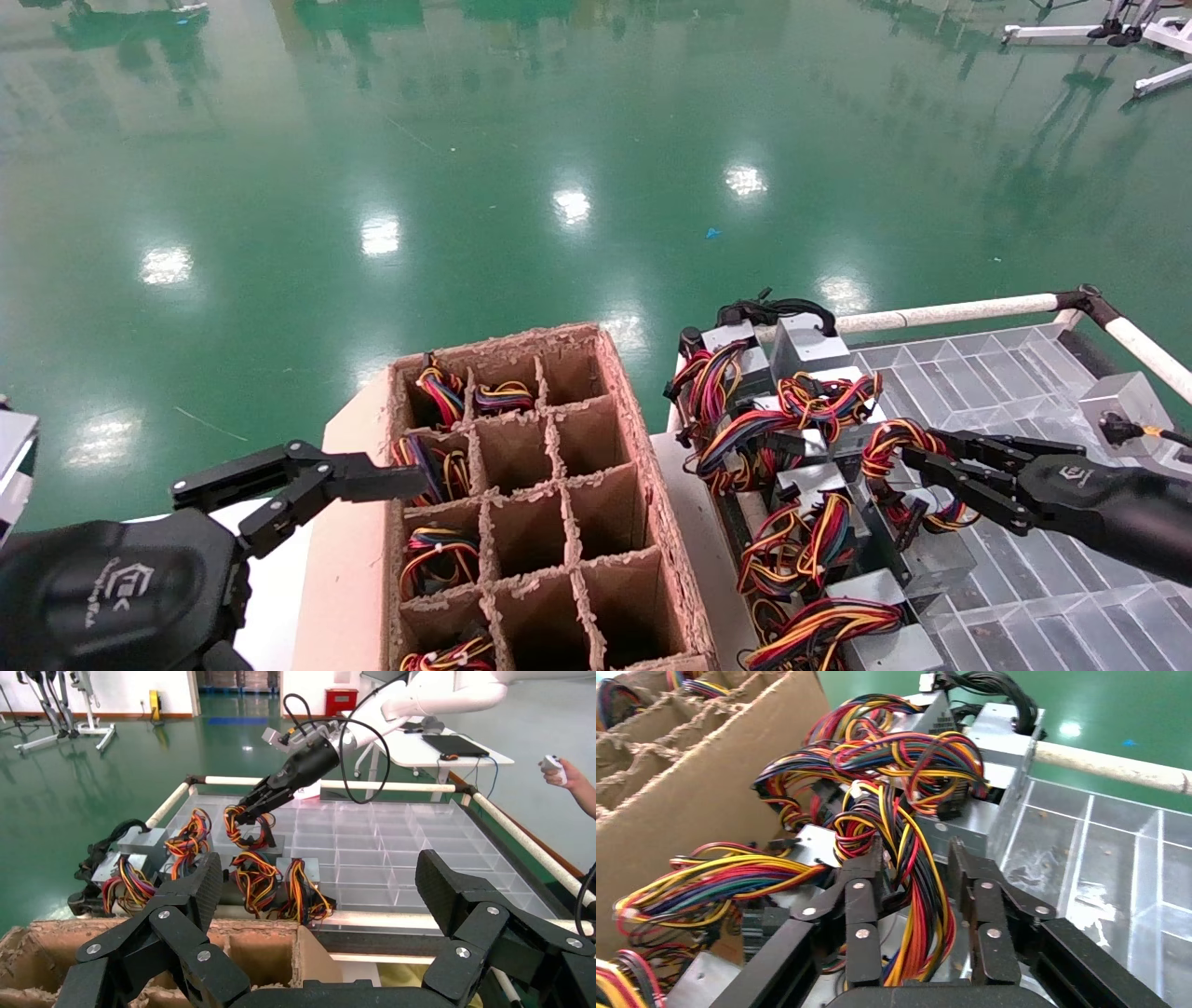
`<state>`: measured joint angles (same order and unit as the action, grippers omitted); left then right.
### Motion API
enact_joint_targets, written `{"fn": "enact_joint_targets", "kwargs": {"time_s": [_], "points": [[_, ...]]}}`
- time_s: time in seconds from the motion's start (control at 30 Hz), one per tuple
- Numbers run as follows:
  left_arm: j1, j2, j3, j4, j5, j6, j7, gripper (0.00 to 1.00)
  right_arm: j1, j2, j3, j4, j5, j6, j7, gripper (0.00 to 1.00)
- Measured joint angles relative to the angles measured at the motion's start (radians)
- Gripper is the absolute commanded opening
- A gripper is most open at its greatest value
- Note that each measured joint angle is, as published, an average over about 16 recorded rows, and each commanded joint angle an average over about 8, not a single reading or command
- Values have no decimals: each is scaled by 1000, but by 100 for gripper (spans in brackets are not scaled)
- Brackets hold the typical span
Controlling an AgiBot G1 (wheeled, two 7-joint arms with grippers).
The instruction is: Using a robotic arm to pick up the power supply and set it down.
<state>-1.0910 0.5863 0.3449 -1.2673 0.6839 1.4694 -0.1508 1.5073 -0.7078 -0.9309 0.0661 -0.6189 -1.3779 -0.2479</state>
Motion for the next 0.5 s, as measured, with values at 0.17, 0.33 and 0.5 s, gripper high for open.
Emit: {"fn": "enact_joint_targets", "kwargs": {"time_s": [0.17,0.33,0.5], "points": [[0,0,0,0,0,0,0,100,15,12,7,16,10,-17,7,100],[0,0,0,0,0,0,0,100,30,26,16,36,23,-36,15,100],[0,0,0,0,0,0,0,100,35,37,28,58,33,-53,24,100]]}}
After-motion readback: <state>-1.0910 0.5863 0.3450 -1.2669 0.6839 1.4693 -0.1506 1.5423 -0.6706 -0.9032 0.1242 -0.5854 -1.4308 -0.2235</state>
